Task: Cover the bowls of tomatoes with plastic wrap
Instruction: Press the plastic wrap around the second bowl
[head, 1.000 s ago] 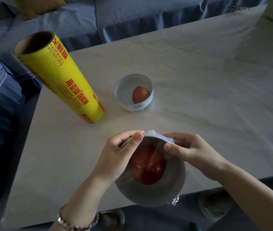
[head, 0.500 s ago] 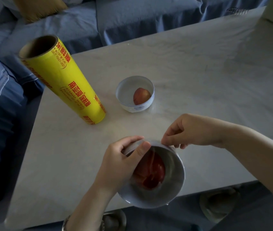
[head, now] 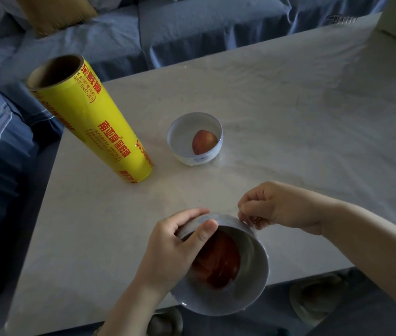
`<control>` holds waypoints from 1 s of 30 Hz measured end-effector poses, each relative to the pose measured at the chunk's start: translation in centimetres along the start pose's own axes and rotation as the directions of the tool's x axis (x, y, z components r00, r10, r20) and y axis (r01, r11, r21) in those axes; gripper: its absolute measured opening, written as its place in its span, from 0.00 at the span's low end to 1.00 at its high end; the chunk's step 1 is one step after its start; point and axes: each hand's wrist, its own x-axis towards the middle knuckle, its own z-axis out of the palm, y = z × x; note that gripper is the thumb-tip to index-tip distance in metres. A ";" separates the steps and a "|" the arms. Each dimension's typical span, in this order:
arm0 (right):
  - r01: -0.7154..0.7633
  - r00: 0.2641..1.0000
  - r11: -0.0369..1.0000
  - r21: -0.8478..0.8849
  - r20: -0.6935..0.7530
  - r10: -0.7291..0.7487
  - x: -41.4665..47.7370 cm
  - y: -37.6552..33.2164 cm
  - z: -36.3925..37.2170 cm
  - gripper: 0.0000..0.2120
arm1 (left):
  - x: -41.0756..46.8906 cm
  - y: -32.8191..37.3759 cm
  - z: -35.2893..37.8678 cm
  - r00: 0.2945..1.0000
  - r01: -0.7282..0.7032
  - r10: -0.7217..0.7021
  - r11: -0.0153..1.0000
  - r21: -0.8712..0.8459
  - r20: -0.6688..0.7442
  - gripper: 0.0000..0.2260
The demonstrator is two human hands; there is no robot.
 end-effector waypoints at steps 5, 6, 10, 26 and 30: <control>-0.015 0.999 1.000 -0.020 -0.049 0.014 0.2 0.3 0.5 0.12 | -0.2 0.1 0.1 1.000 -0.011 0.010 0.999 0.046 0.020 0.19; -0.031 0.999 0.999 -0.006 -0.042 0.031 0.3 0.3 0.5 0.11 | -0.3 0.1 0.2 1.000 -0.011 0.009 0.998 0.060 0.026 0.20; -0.102 0.995 0.995 -0.003 0.005 0.102 0.3 0.0 0.2 0.12 | -0.2 0.1 0.3 1.000 -0.003 0.002 0.995 0.103 0.008 0.21; -0.093 0.987 0.919 0.383 -0.086 0.136 1.4 0.7 0.4 0.09 | -0.4 0.4 0.2 0.996 -0.082 0.079 0.995 0.056 0.039 0.23; 0.094 0.943 0.971 0.219 -0.333 -0.016 1.7 1.1 1.4 0.12 | -0.3 0.4 -0.1 0.990 -0.125 0.124 0.992 -0.007 -0.064 0.23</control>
